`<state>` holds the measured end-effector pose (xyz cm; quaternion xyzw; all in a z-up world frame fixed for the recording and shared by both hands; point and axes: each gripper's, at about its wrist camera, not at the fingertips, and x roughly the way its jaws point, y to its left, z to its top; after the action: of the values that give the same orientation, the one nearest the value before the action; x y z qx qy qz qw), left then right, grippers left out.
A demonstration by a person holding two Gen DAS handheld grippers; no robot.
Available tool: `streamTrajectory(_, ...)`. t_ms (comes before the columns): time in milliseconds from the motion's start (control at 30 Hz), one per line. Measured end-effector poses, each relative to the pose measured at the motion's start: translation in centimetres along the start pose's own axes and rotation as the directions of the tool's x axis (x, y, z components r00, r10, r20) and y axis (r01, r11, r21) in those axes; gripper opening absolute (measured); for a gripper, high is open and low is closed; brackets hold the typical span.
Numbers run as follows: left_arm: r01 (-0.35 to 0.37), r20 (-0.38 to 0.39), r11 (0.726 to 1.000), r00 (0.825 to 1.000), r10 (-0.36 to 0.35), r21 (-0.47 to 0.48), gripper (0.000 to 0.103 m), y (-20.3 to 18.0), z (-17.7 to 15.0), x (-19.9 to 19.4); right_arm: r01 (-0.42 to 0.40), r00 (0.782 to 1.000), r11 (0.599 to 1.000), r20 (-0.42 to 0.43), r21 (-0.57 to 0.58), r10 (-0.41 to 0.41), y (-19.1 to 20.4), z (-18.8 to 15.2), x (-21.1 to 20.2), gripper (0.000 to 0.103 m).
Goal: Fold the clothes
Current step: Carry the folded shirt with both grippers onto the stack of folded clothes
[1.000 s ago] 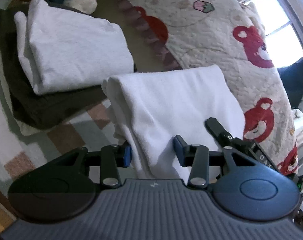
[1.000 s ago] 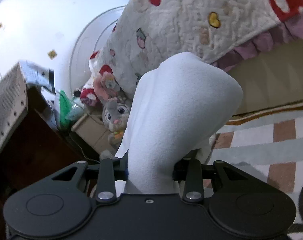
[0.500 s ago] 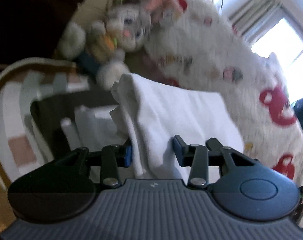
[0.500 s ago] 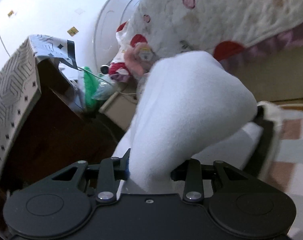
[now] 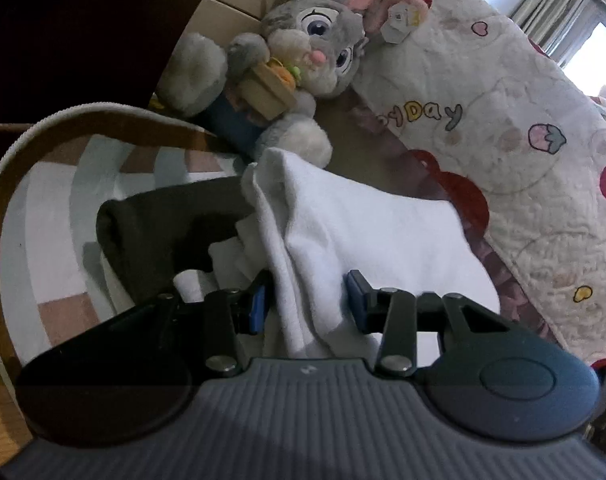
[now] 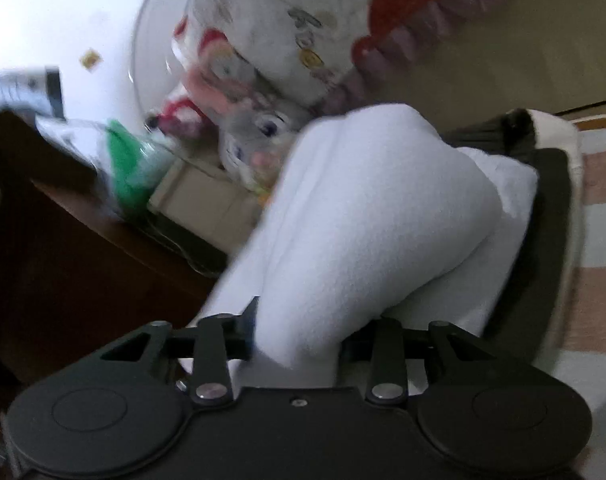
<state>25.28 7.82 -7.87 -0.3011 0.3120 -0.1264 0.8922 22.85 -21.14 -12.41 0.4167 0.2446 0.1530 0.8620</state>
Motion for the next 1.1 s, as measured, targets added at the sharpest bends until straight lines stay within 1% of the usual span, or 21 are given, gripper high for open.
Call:
streamTrajectory(100, 0.005, -0.002, 1.0, 1.0, -0.005, -0.014, 0.042, 0.6, 0.1, -0.1, 0.007, 0.999, 0.999, -0.034, -0.032, -0.009, 0.2, 0.5, -0.9, 0.055)
streamTrajectory(167, 0.01, -0.003, 1.0, 1.0, -0.01, -0.03, 0.043, 1.1, 0.0, -0.1, 0.023, 0.999, 0.999, -0.034, -0.041, -0.024, 0.1, 1.1, -2.3, 0.066)
streamTrajectory(200, 0.012, -0.006, 0.999, 1.0, -0.012, -0.037, 0.043, 1.2, 0.0, -0.1, 0.037, 0.999, 0.999, -0.01, -0.035, -0.037, -0.3, 1.3, -3.2, 0.074)
streamTrajectory(233, 0.014, -0.009, 0.999, 1.0, -0.015, -0.042, 0.043, 1.4, 0.1, 0.0, 0.051, 0.999, 0.998, 0.021, -0.026, -0.05, -0.8, 1.6, -4.1, 0.079)
streamTrajectory(267, 0.015, -0.012, 0.999, 1.0, -0.015, -0.043, 0.043, 1.4, 0.1, 0.0, 0.051, 0.998, 0.999, 0.045, -0.012, -0.051, -1.3, 1.9, -4.8, 0.079)
streamTrajectory(333, 0.008, -0.02, 0.999, 1.0, -0.009, -0.043, 0.045, 1.3, 0.1, 0.1, 0.016, 0.999, 0.999, 0.05, 0.041, -0.018, -2.5, 2.8, -5.4, 0.079)
streamTrajectory(400, -0.018, -0.046, 0.999, 0.999, 0.016, -0.046, 0.051, 1.2, 0.3, 0.3, -0.02, 1.0, 0.994, 0.026, 0.111, 0.017, -3.8, 3.6, -4.9, 0.079)
streamTrajectory(433, -0.031, -0.053, 0.999, 0.998, 0.029, -0.044, 0.058, 1.2, 0.3, 0.4, -0.046, 0.999, 0.988, 0.001, 0.149, 0.047, -4.4, 4.0, -4.0, 0.079)
streamTrajectory(467, -0.042, -0.058, 0.998, 0.998, 0.04, -0.042, 0.06, 1.2, 0.4, 0.4, -0.058, 0.997, 0.98, -0.031, 0.188, 0.065, -5.0, 4.5, -3.0, 0.079)
streamTrajectory(533, -0.04, -0.067, 0.998, 0.997, 0.037, -0.04, 0.061, 1.3, 0.4, 0.6, -0.011, 0.997, 0.976, -0.068, 0.215, 0.026, -5.3, 5.2, -1.4, 0.08)
streamTrajectory(600, -0.036, -0.074, 0.998, 0.997, 0.032, -0.044, 0.061, 1.5, 0.5, 0.7, 0.025, 0.997, 0.986, -0.078, 0.164, -0.012, -4.6, 6.1, -0.3, 0.083)
streamTrajectory(633, -0.042, -0.073, 0.998, 0.997, 0.039, -0.045, 0.061, 1.5, 0.5, 0.6, 0.049, 0.996, 0.993, -0.086, 0.112, -0.039, -3.8, 6.7, 0.1, 0.077)
streamTrajectory(700, -0.06, -0.064, 0.998, 0.996, 0.059, -0.014, 0.061, 0.8, 0.6, 0.3, 0.044, 0.998, 0.993, -0.038, -0.112, -0.048, -1.2, 6.7, 0.0, 0.059)
streamTrajectory(733, -0.071, -0.054, 0.997, 0.996, 0.072, 0.014, 0.061, 0.3, 0.6, 0.1, 0.04, 0.999, 0.971, -0.009, -0.234, -0.044, 0.2, 6.7, -0.2, 0.055)
streamTrajectory(767, -0.092, -0.044, 0.995, 0.995, 0.094, 0.049, 0.061, -0.3, 0.6, -0.1, 0.04, 0.999, 0.935, 0.019, -0.353, -0.035, 1.6, 6.6, -0.4, 0.055)
streamTrajectory(800, -0.117, -0.033, 0.989, 0.992, 0.12, 0.085, 0.061, -0.9, 0.6, -0.2, 0.042, 0.999, 0.884, 0.046, -0.466, -0.024, 3.1, 6.5, -0.6, 0.054)
streamTrajectory(833, -0.133, -0.026, 0.985, 0.99, 0.137, 0.111, 0.061, -1.4, 0.4, -0.2, 0.054, 0.998, 0.858, 0.053, -0.511, -0.032, 3.4, 6.5, -0.4, 0.054)
streamTrajectory(867, -0.144, -0.022, 0.981, 0.989, 0.148, 0.13, 0.061, -1.7, 0.3, 0.0, 0.07, 0.997, 0.848, 0.051, -0.526, -0.051, 3.3, 6.6, -0.1, 0.054)
streamTrajectory(900, -0.134, -0.027, 0.983, 0.99, 0.138, 0.124, 0.061, -1.8, 0.2, 0.2, 0.104, 0.995, 0.857, 0.044, -0.505, -0.094, 2.6, 6.7, 0.5, 0.053)
streamTrajectory(1000, -0.079, -0.053, 0.995, 0.995, 0.083, 0.067, 0.061, -1.4, 0.0, 0.8, 0.217, 0.974, 0.864, 0.04, -0.455, -0.224, 0.2, 6.3, 1.5, 0.056)
streamTrajectory(1100, -0.083, -0.053, 0.995, 0.995, 0.086, 0.06, 0.064, -1.5, -0.1, 1.0, 0.282, 0.957, 0.882, 0.047, -0.378, -0.286, -0.9, 7.0, 1.2, 0.082)
